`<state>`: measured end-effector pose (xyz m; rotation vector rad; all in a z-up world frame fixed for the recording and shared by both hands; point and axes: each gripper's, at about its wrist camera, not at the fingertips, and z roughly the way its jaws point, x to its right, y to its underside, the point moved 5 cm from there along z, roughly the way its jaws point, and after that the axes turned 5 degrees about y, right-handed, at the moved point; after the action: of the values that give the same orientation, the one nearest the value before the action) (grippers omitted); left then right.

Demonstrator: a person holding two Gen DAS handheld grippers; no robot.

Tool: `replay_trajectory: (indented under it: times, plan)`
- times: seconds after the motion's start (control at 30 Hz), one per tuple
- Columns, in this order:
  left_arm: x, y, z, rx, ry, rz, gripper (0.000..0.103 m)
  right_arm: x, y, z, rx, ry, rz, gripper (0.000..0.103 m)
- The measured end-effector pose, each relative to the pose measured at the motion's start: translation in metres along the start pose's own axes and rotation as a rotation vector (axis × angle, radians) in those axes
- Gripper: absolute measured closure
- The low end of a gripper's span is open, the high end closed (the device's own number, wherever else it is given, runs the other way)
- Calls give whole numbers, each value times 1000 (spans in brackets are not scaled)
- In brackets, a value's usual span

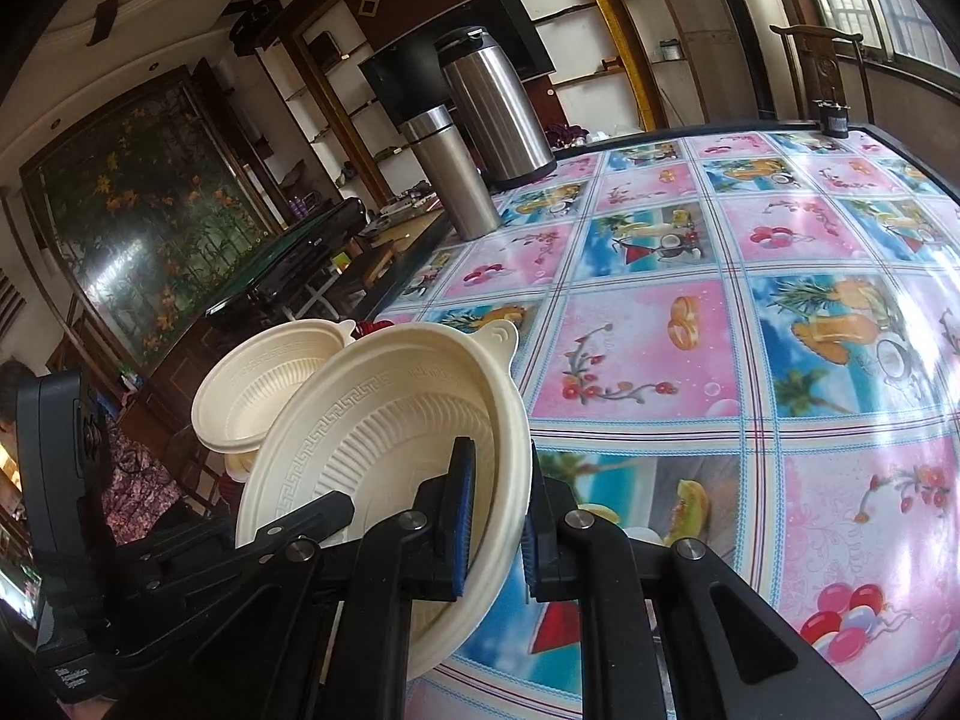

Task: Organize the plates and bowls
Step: 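Lower the beige bowl with both tools onto the stacked bowls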

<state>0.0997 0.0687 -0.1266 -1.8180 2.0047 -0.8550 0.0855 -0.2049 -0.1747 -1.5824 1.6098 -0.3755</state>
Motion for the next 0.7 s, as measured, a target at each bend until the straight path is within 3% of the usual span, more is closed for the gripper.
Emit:
replay_trajectory:
  times: [0.23, 0.47, 0.7]
  plan:
    - [-9, -10, -17, 27, -15, 12, 85, -18, -11, -3, -4, -26, 7, 90]
    - [-26, -53, -62, 141, -89, 69, 84, -65, -51, -23, 62, -84, -22, 90]
    - [-55, -81, -81, 169, -149, 86, 84, -104, -75, -14, 65, -133, -44, 90]
